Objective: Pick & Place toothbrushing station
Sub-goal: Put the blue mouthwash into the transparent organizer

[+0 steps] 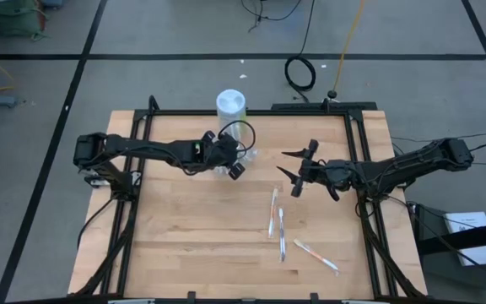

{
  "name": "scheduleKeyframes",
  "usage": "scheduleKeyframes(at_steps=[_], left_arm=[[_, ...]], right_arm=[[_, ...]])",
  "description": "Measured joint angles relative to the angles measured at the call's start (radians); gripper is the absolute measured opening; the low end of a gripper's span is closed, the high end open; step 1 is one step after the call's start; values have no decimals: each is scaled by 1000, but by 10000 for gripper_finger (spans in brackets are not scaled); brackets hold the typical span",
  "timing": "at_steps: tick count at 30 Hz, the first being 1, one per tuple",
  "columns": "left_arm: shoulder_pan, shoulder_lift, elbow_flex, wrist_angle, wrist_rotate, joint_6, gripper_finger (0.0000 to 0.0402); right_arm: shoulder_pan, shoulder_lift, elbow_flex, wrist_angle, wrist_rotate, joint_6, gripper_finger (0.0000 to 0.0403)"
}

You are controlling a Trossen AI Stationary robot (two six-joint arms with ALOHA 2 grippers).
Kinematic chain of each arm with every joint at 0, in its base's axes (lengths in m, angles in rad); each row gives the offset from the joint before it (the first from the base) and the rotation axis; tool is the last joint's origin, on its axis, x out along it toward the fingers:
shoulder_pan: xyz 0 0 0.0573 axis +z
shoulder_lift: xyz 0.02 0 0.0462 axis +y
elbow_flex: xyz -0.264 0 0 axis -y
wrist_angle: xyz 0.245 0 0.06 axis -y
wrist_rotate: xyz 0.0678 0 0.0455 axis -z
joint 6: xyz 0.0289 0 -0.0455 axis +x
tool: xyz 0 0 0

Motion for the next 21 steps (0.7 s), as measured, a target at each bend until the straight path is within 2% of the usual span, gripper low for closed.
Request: scheduleKeyframes(at_steps=[5,9,15,21], left_arm=[[8,-20,1,-87,-9,-70,83],[15,12,1,-144,-8,-115,83],[14,55,1,-95,7,-96,83],[21,55,2,-113,44,-113,83]], right_arm=[[0,0,0,-9,0,-1,211],[0,0,0,-9,0,-1,212],[0,0,0,-6,0,0,212],[0,0,0,-6,0,0,212]])
